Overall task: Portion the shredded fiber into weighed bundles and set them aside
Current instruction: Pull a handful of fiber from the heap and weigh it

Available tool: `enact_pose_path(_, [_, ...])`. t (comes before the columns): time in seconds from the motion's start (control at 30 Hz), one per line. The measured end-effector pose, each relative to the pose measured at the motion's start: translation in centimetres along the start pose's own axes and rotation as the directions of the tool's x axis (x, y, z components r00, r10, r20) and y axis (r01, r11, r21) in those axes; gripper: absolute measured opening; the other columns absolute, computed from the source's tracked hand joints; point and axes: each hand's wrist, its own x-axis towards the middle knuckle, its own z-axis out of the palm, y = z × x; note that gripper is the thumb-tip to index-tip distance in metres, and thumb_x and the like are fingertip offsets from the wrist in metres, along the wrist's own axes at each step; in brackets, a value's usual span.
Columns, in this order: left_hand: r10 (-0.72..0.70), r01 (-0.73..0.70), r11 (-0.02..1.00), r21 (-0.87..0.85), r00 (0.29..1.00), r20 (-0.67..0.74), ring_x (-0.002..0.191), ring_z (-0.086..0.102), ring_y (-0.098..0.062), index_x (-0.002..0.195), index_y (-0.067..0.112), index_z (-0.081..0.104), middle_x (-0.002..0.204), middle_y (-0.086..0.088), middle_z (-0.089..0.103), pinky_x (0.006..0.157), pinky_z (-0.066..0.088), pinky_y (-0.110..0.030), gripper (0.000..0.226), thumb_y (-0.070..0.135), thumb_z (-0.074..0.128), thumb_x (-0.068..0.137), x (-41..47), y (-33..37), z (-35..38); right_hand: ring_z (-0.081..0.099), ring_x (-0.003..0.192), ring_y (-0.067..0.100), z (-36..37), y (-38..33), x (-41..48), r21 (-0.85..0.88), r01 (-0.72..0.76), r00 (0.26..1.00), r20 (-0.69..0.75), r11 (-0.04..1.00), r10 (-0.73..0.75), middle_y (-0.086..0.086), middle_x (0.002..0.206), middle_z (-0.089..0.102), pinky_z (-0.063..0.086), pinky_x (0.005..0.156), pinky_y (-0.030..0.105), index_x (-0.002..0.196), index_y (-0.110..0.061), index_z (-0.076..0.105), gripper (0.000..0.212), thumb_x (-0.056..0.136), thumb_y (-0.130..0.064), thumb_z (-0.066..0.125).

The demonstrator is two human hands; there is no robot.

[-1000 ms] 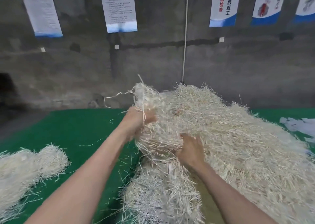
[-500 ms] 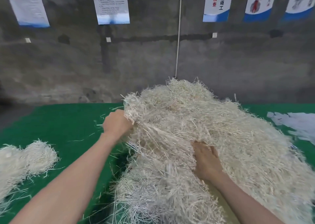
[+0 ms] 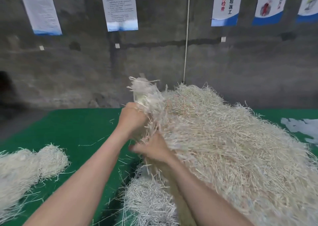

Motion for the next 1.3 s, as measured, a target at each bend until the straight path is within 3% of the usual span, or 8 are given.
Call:
enact_pose_path(0.23, [-0.149, 0.346, 0.806, -0.480, 0.903, 0.402, 0.117, 0.045, -0.025, 0.082, 0.012, 0.059, 0.132, 0.001, 0.049, 0.102, 0.036, -0.051, 0.028, -0.004, 0.049, 0.061, -2.5, -1.4, -2.6, 0.049, 0.053, 0.000, -1.6, 5.6, 0.9, -0.409, -0.121, 0.990, -0.111, 0.904, 0.082, -0.002, 0.090, 0.059, 0.036, 0.038, 0.007, 0.090, -0.008, 0.059, 0.010, 0.084, 0.001, 0.057])
enact_pose_path(0.4, [-0.220, -0.107, 0.942, 0.317, 0.515, 0.829, 0.114, 0.057, -0.013, 0.104, 0.026, 0.058, 0.119, 0.018, 0.057, 0.099, 0.039, -0.029, 0.021, 0.034, 0.063, 0.085, -3.8, -1.7, 0.1, 0.056, 0.069, 0.017, -4.4, 5.2, 1.3, -0.421, -0.099, 0.955, -0.294, 0.901, -0.033, -0.002, 0.086, 0.056, 0.055, 0.071, 0.030, 0.087, -0.014, 0.059, 0.021, 0.093, 0.003, 0.048])
enact_pose_path(0.53, [-0.062, -0.312, 0.670, 0.674, 0.881, 0.469, 0.063, 0.052, -0.009, 0.106, 0.011, 0.058, 0.074, 0.004, 0.051, 0.058, 0.050, -0.018, 0.026, 0.007, 0.055, 0.080, -3.9, -3.2, 4.7, 0.053, 0.062, 0.011, -5.3, 5.9, 0.8, -0.516, -0.047, 0.950, -0.288, 0.855, -0.122, -0.009, 0.069, 0.051, 0.047, 0.058, 0.019, 0.111, -0.009, 0.062, 0.027, 0.085, -0.004, 0.064])
enact_pose_path(0.63, [0.071, -0.094, 0.858, 0.505, 0.995, 0.065, 0.060, 0.048, -0.015, 0.059, 0.008, 0.044, 0.062, 0.001, 0.044, 0.054, 0.047, -0.023, 0.029, 0.000, 0.055, 0.084, -1.9, -3.7, 5.2, 0.058, 0.068, 0.013, -5.8, 7.1, 0.1, -0.624, -0.072, 0.947, -0.288, 0.778, -0.143, -0.006, 0.074, 0.055, 0.052, 0.061, 0.021, 0.113, -0.011, 0.058, 0.031, 0.087, -0.026, 0.065])
enact_pose_path(0.8, [-0.120, 0.112, 0.990, -0.085, 0.988, -0.099, 0.065, 0.040, -0.019, 0.060, 0.010, 0.038, 0.062, -0.004, 0.038, 0.046, 0.036, -0.015, 0.034, -0.001, 0.047, 0.091, -1.9, -3.0, 7.0, 0.060, 0.087, 0.017, -6.0, 9.3, -0.3, -0.528, -0.106, 0.907, -0.399, 0.843, -0.136, -0.002, 0.106, 0.059, 0.054, 0.080, 0.029, 0.136, -0.019, 0.040, 0.064, 0.081, -0.022, 0.071])
enact_pose_path(0.97, [-0.384, 0.272, 0.703, -0.657, 0.923, -0.028, 0.061, 0.036, -0.009, 0.119, 0.001, 0.053, 0.076, 0.003, 0.039, 0.053, 0.035, -0.015, 0.026, 0.002, 0.040, 0.096, 1.2, -0.8, 4.3, 0.063, 0.089, 0.012, -7.3, 13.9, -3.5, -0.446, -0.286, 0.913, -0.396, 0.848, 0.099, 0.003, 0.138, 0.048, 0.053, 0.086, 0.033, 0.145, -0.027, 0.028, 0.070, 0.086, -0.031, 0.065])
enact_pose_path(1.13, [-0.367, 0.388, 0.653, -0.651, 0.913, 0.176, 0.091, 0.052, -0.017, 0.114, 0.004, 0.054, 0.097, -0.005, 0.055, 0.095, 0.050, -0.044, 0.024, -0.003, 0.046, 0.093, -0.4, 0.5, 3.2, 0.056, 0.114, 0.018, -7.2, 12.5, -4.6, -0.463, -0.230, 0.944, -0.321, 0.856, 0.080, -0.001, 0.135, 0.049, 0.048, 0.098, 0.037, 0.138, -0.024, 0.039, 0.059, 0.086, -0.026, 0.065])
enact_pose_path(1.3, [-0.355, 0.424, 0.552, -0.718, 0.899, 0.258, 0.093, 0.060, -0.026, 0.106, 0.007, 0.056, 0.125, -0.018, 0.052, 0.052, 0.058, -0.031, 0.017, 0.003, 0.041, 0.098, -1.0, 0.8, 2.0, 0.050, 0.113, 0.013, -8.5, 4.6, -4.9, -0.657, 0.037, 0.865, -0.356, 0.753, -0.353, -0.006, 0.120, 0.055, 0.029, 0.102, 0.030, 0.133, -0.022, 0.042, 0.068, 0.076, -0.042, 0.072])
